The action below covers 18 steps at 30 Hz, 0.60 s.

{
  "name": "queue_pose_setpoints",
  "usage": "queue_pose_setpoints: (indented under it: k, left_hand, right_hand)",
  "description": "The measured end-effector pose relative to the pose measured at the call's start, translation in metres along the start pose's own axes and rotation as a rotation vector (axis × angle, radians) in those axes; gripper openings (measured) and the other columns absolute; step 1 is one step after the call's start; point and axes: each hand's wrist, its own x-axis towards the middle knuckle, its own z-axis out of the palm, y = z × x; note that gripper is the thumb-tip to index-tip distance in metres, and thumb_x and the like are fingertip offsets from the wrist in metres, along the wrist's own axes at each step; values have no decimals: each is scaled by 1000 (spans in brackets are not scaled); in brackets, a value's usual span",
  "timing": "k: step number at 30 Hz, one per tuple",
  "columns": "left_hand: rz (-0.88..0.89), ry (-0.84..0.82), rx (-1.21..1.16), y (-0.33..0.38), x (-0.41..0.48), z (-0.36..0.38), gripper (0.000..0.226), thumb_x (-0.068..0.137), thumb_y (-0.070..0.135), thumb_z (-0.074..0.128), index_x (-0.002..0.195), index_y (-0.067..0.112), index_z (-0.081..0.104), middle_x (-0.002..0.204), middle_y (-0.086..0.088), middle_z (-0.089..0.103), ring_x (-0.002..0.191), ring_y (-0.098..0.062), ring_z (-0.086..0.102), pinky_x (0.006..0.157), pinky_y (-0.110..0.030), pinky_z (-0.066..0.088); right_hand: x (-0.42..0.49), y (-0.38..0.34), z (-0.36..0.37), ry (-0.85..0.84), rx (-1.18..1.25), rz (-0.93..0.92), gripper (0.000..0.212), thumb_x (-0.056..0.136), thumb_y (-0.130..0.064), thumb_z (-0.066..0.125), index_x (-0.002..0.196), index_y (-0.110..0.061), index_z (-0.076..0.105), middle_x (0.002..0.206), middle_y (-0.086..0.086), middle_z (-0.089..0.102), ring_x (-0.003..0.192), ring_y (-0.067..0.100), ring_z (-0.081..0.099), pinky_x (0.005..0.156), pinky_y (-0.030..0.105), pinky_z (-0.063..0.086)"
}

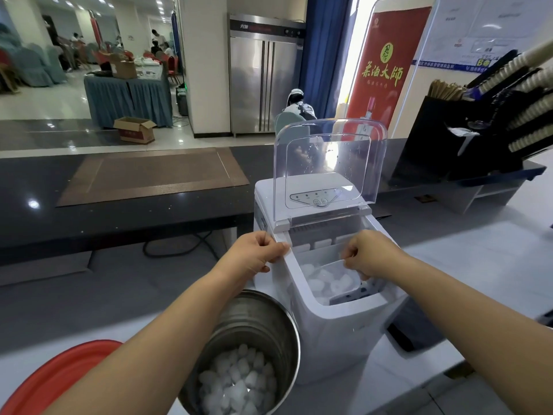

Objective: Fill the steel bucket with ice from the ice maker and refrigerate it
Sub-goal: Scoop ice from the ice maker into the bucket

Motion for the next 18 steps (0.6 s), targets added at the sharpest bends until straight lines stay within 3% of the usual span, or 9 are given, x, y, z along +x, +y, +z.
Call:
queue_pose_setpoints:
  k: [6,18]
  left_hand:
    - [-5,4,-3,-1,-1,0,29,80,30,72,60,22,52,57,10,65,57,-2,59,53,-20,46]
    - [-13,18,-2,-1,-4,2,30,81,32,71,60,23,52,59,9,66,62,-6,60,55,-22,47]
  right_hand:
    - [3,9,0,48,75,36,25,86,-8,61,64,-19,60,57,-2,62,36,7,59,55,23,53]
    - [-1,11,2,97,169,102,27,87,-7,58,63,-20,62,52,0,64,32,4,56,63,26,56]
